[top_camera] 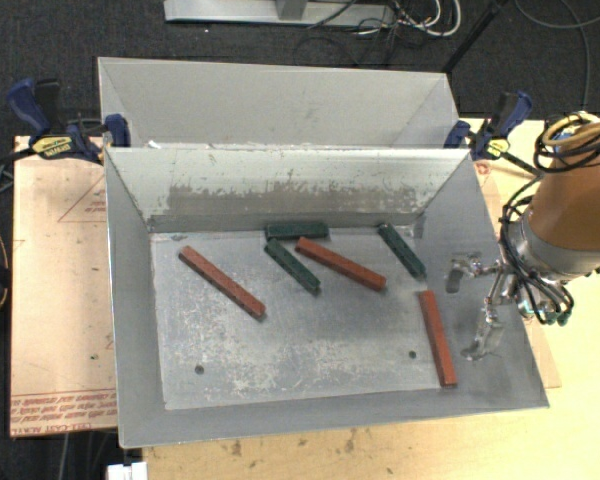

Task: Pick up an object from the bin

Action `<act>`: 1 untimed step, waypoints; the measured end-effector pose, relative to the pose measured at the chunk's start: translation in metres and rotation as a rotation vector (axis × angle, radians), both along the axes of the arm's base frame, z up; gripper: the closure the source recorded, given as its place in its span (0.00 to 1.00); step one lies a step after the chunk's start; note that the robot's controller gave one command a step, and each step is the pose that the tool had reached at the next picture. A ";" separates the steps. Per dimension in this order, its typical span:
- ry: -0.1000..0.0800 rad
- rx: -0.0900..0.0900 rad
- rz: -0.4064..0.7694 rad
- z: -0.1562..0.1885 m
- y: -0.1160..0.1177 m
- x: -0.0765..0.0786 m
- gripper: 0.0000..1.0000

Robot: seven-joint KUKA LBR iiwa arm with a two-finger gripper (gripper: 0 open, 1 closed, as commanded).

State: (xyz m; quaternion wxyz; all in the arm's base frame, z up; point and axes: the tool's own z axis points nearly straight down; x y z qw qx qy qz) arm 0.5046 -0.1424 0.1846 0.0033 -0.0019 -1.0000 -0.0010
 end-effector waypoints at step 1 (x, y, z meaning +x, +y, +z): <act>-0.008 -0.001 0.004 0.004 0.001 0.002 0.00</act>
Offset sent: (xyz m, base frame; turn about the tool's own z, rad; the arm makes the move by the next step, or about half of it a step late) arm 0.0472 0.1013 -0.0423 -0.1244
